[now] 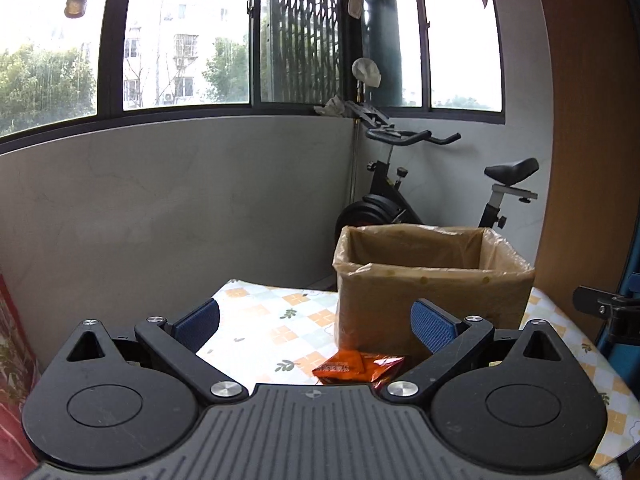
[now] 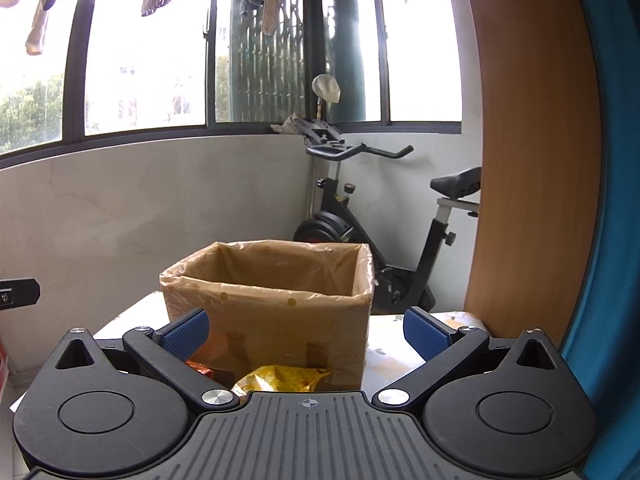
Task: Organize snacks
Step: 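Grasp the green chip bag with the left tool while the right tool grasps the yellow chip bag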
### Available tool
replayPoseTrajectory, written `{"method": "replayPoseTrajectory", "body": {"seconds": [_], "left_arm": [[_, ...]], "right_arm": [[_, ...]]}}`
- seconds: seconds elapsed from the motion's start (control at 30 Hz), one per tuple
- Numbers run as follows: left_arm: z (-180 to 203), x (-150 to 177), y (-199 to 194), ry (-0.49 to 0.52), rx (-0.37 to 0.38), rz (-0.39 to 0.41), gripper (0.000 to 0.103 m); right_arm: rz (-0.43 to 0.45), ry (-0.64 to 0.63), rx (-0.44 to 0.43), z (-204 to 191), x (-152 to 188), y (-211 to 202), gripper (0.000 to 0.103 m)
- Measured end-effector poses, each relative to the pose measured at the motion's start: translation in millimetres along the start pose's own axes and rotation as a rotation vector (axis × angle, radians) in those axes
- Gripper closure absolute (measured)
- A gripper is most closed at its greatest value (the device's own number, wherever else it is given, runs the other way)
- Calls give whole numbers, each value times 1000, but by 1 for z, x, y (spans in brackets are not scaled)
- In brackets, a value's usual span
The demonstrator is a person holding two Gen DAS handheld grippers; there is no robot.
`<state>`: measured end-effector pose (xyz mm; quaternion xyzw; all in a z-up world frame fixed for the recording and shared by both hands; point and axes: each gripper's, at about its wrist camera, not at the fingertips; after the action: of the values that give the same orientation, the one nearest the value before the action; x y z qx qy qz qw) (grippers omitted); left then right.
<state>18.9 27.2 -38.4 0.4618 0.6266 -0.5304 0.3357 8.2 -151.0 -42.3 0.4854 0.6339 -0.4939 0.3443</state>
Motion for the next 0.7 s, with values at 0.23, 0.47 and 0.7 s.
{"method": "replayPoseTrajectory", "body": {"seconds": [0.23,0.47,0.7], "left_arm": [[-16,29,35,-73,39,-78,6],[-19,48,60,-92,38,-112,16],[-16,69,80,-120,52,-155,18]], "right_arm": [[-117,62,-45,6,27,38,0],[-163,67,-3,16,51,65,0],[-185,53,23,18,67,90,3]]}}
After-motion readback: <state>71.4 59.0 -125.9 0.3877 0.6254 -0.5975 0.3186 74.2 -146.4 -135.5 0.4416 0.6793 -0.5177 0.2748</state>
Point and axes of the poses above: each gripper's, at about its wrist camera, not at the fingertips, and y roughly the way its jaws point, z to its right, x to its underside, and after that the axes turned 9 degrees about y, right-handed
